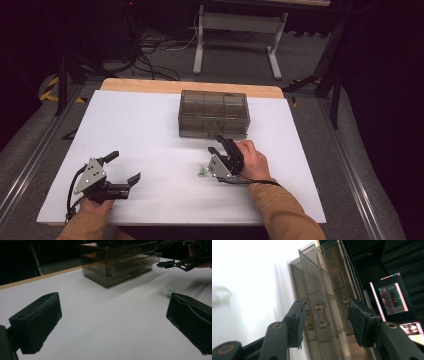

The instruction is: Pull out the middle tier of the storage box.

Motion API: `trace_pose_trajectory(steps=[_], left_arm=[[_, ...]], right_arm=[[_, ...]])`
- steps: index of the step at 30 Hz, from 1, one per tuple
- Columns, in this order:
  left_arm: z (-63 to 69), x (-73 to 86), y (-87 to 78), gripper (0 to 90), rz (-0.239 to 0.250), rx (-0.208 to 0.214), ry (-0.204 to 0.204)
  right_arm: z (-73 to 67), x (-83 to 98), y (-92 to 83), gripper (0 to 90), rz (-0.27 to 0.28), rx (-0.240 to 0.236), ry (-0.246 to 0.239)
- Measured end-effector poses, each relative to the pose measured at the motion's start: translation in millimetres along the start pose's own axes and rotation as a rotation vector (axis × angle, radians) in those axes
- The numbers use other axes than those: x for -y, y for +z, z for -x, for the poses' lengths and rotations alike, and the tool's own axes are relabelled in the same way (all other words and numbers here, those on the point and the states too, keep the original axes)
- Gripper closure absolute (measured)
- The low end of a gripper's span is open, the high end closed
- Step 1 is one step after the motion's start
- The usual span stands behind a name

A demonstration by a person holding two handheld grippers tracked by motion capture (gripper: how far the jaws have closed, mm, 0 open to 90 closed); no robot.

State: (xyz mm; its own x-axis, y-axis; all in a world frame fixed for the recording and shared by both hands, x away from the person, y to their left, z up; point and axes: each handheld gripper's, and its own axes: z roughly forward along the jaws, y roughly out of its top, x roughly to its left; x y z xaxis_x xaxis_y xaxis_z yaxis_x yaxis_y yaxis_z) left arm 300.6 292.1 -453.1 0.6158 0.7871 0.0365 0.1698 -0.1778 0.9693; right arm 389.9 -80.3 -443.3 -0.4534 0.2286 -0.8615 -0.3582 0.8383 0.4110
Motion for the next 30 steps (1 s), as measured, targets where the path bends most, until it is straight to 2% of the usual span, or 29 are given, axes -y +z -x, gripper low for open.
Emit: trace_pose_trajectory(steps=[5, 8, 12, 21, 26, 30], left_arm=[[0.3, 0.1, 0.1, 0.9, -0.001, -0.001, -0.003], [0.3, 0.1, 0.4, 0.9, -0.003, 0.000, -0.002], [0.2, 0.0, 0.1, 0.9, -0.005, 0.000, -0.003], [0.2, 0.0, 0.0, 0.9, -0.005, 0.001, -0.003], [0.3, 0.1, 0.4, 0.9, -0.001, 0.001, -0.003], [0.2, 0.1, 0.3, 0.9, -0.004, 0.003, -0.004]], right_arm=[[7.9, 3.4, -3.8, 42.2, 0.029, -0.065, 0.119], [12.2, 6.2, -5.0, 40.8, 0.041, -0.082, 0.196], [18.6, 9.0, -6.6, 39.4, 0.063, -0.119, 0.268], [27.6, 16.4, -9.9, 38.9, 0.102, -0.175, 0.404], [32.1, 20.2, -11.9, 38.8, 0.112, -0.204, 0.457], [34.9, 21.7, -11.5, 37.2, 0.122, -0.257, 0.497]])
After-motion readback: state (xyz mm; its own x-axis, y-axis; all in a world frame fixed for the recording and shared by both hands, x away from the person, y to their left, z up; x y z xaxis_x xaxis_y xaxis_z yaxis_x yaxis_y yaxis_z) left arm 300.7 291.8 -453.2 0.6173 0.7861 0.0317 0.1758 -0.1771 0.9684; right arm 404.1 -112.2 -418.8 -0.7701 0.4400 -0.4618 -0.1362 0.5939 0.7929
